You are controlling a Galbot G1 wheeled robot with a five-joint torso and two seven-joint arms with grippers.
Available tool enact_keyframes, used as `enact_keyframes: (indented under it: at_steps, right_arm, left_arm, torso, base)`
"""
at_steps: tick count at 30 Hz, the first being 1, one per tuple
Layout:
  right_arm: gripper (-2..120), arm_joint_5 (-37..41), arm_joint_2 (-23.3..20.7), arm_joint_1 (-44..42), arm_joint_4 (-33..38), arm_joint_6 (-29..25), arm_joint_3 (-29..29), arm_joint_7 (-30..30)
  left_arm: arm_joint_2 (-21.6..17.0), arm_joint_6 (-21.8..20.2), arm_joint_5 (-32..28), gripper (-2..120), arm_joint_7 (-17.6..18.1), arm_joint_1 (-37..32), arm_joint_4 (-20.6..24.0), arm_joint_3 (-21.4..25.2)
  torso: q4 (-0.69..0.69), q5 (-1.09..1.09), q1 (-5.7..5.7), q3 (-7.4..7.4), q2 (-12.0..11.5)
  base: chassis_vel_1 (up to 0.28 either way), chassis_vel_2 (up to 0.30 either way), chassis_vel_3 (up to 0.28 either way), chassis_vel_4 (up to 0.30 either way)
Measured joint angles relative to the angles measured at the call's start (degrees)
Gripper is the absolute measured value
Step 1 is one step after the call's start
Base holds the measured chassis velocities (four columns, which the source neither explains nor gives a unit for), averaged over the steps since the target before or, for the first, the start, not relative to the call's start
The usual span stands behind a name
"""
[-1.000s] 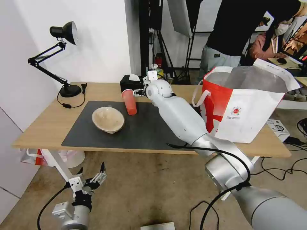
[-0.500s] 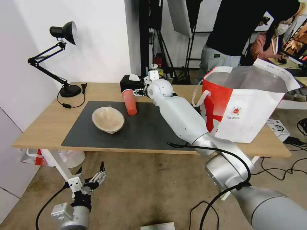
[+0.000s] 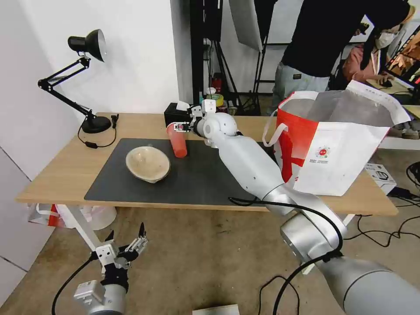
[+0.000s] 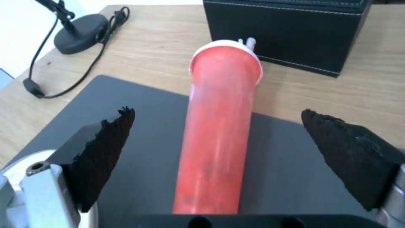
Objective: Pick up the trash from the table and place it into the takeout bag.
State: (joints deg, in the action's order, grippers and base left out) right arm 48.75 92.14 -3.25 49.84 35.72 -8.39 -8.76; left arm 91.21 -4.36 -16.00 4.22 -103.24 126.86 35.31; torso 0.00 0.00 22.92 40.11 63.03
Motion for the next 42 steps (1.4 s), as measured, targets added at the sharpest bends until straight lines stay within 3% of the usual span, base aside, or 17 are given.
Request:
enact_keyframes:
  at_steps: [15, 42]
  right_arm:
    - [100, -1.9, 0.0, 0.5, -5.9, -2.0, 0.0, 4.4]
    - [100, -1.1, 0.0, -0.1, -4.7, -1.8, -5.8, 4.8]
  left_arm:
    - [0.3, 0.1, 0.6, 100, -0.1, -0.2, 0.1, -0.4]
    - [0.5, 0.7, 1.0, 100, -0.1, 0.2, -0.9, -1.7]
  torso:
    - [0.0, 0.0, 0.0, 0.0, 0.0]
    - [0.0, 0.0, 0.0, 0.0, 0.0]
  base:
    - [0.0, 0.0, 0.0, 0.0]
    - [0.0, 0.0, 0.0, 0.0]
